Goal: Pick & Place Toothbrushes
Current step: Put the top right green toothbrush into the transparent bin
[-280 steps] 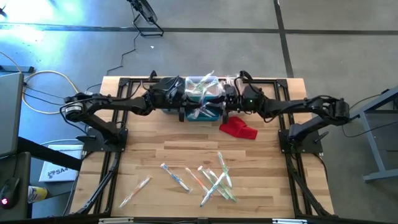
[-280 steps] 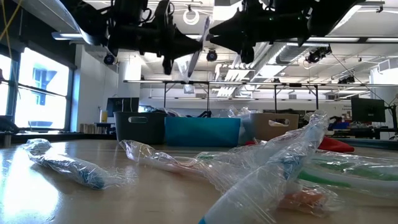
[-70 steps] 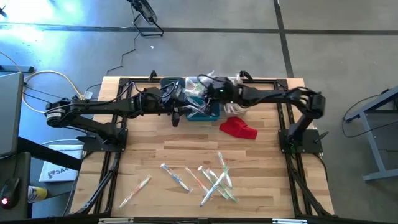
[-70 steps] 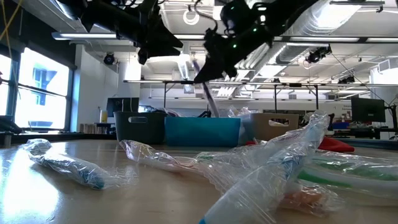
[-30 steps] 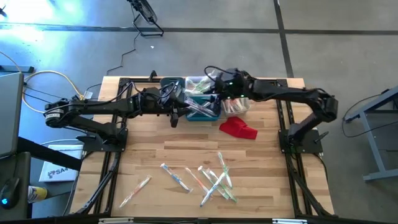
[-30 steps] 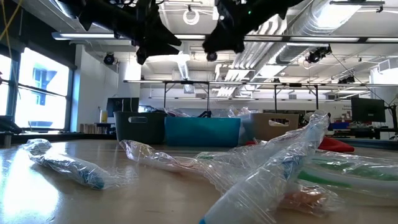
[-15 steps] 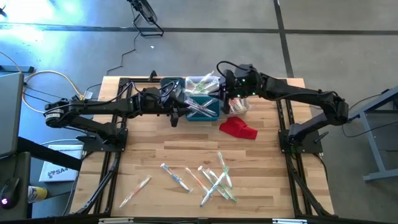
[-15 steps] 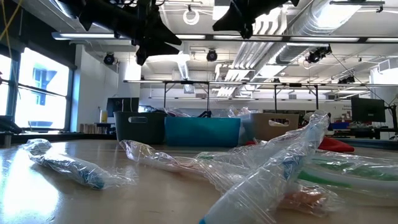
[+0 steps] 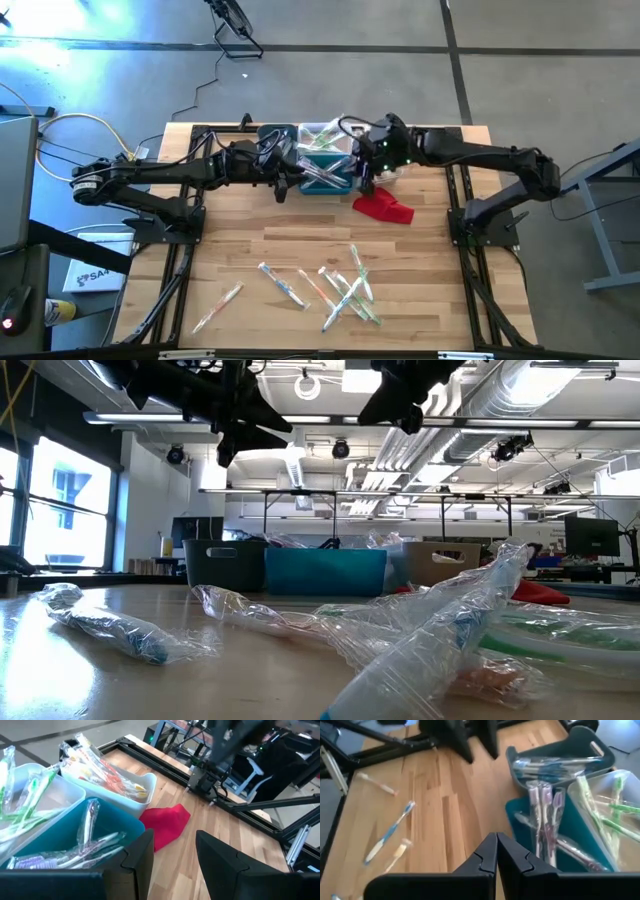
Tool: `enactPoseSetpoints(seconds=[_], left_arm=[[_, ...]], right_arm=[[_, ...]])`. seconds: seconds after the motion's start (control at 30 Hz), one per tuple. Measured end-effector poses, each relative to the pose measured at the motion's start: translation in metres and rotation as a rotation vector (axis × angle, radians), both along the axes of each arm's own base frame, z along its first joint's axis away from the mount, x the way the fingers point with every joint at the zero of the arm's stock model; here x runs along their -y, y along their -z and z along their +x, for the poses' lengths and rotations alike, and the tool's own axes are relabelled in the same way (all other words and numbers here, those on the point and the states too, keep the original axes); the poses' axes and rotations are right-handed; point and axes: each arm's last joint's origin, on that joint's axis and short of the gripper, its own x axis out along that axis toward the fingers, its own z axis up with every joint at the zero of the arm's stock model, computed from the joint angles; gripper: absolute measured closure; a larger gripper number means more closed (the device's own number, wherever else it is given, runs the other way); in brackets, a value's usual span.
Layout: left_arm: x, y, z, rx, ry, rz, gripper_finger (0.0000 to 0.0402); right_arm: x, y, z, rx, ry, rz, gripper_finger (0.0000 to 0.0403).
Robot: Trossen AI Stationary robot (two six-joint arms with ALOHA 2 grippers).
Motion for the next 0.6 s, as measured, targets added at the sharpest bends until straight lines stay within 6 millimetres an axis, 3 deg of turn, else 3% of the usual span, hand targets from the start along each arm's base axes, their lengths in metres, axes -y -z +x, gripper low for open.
enactPoseSetpoints(seconds=[0.6], left_arm=[[0.001, 0.005, -0.001, -0.049, 0.024, -0.021, 0.0258]], right_arm=[[-0.102, 0.01, -0.001, -0.132, 0.162, -0.042, 0.0401]])
